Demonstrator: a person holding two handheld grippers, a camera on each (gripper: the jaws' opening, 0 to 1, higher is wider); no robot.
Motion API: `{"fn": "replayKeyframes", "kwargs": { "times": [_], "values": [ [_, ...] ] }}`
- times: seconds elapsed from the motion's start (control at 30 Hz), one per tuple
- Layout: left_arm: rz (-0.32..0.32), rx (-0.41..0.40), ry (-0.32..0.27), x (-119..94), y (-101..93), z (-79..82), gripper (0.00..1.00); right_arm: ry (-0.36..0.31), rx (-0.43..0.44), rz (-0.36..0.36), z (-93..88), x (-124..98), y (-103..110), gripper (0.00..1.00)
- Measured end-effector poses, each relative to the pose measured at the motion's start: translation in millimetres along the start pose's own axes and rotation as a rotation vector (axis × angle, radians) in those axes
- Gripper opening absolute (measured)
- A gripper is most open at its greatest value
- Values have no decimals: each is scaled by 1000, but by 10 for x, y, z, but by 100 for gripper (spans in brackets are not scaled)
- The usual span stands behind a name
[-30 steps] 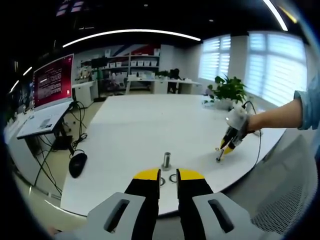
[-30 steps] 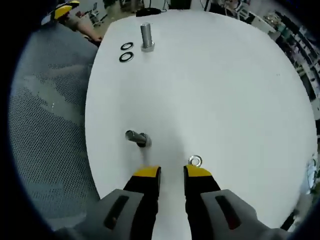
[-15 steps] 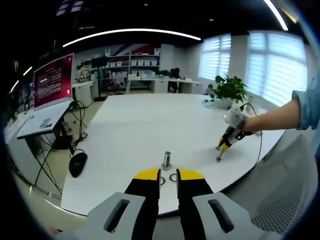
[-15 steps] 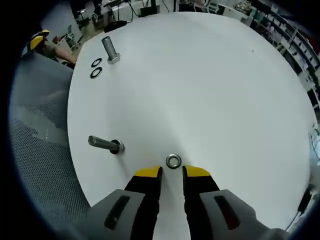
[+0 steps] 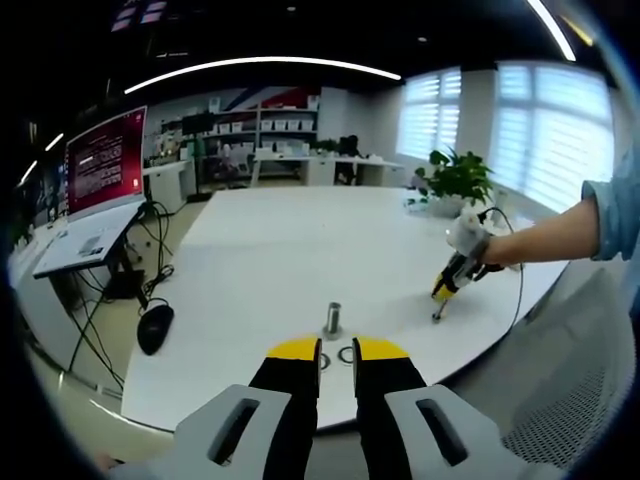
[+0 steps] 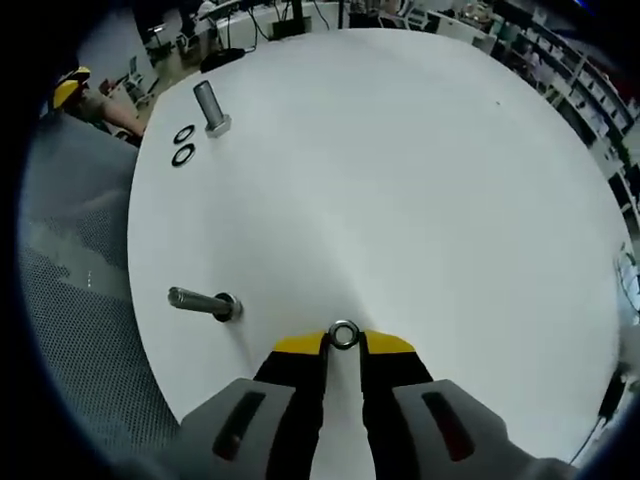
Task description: Place the washer onto the threaded stud by aligning its center hole with the stud, sliding it down to the base, and recovering from edge contact or off-axis alignment until the washer reaches the visible bottom stop.
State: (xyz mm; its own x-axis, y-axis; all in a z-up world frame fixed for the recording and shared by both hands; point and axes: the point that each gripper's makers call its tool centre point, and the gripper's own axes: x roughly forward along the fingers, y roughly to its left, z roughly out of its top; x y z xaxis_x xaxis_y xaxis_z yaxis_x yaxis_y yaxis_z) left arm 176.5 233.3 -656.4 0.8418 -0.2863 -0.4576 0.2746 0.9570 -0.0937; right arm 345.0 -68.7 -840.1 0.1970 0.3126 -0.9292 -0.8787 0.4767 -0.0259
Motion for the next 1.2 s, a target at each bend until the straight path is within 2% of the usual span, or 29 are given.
{"fn": "replayKeyframes", "kwargs": {
  "times": [0.07, 0.2, 0.37, 0.73, 1.07, 1.2],
  "values": [
    [-1, 0, 0, 0, -2, 0, 10, 1, -9, -7, -9, -10, -2, 14],
    [-1, 0, -2, -2, -4, 3, 10, -30, 35, -20, 6, -57, -7, 14],
    [-3, 0, -3, -2, -6, 5, 10, -66, 44, -11, 65, -158, 70, 14],
    [-3, 0, -7, -5, -6, 13, 10, -153, 20, 56, 230, -498, 413, 14],
    [-3, 1, -9, -5, -3, 17, 10, -181, -33, 117, 417, -722, 670, 14],
    [-2, 1, -10, -6, -2, 20, 10, -159, -119, 111, 475, -757, 745, 14]
  ]
}}
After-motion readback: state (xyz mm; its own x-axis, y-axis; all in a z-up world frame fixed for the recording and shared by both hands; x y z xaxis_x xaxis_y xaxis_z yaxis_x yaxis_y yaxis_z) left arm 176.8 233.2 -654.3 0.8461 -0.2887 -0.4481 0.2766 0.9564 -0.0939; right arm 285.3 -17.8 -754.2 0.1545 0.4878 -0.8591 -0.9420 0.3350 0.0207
